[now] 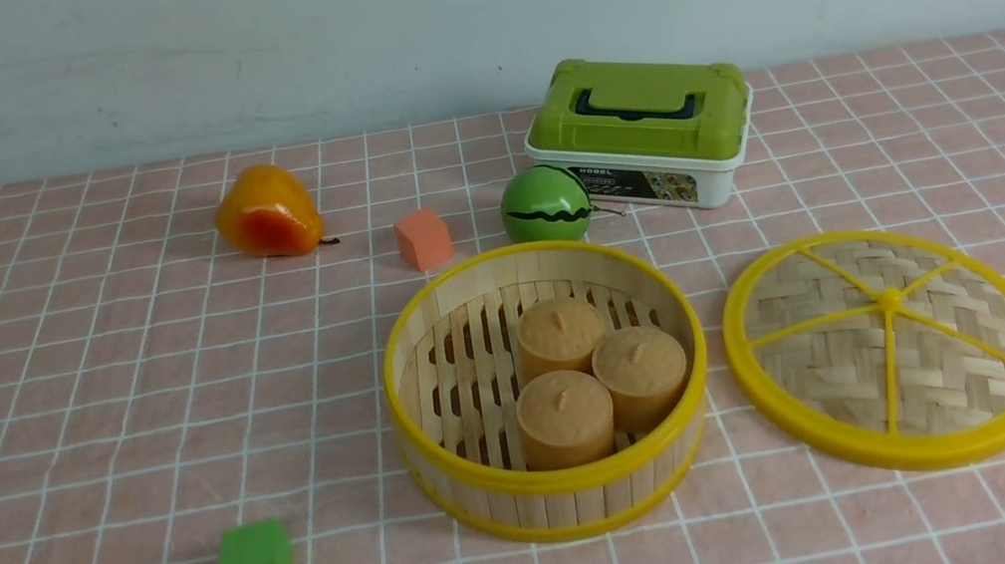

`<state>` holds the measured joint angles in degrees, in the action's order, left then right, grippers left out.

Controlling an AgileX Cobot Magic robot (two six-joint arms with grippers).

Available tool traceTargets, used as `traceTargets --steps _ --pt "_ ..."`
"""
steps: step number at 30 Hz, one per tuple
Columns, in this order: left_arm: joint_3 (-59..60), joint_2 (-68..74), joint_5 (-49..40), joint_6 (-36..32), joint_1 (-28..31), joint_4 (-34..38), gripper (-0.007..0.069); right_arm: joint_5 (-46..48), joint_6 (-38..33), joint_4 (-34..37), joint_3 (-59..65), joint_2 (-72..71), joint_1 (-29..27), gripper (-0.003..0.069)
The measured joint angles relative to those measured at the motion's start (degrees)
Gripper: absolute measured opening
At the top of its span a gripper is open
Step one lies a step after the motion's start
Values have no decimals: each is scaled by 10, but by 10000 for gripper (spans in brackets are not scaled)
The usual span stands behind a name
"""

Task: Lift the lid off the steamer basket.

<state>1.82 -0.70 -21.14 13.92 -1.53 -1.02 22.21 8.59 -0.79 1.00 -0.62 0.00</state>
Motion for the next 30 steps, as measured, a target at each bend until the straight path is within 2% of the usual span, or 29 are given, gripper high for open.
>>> traceTargets --steps 30 --pt "0 0 0 0 0 13 239 0 0 0 0 0 0 57"
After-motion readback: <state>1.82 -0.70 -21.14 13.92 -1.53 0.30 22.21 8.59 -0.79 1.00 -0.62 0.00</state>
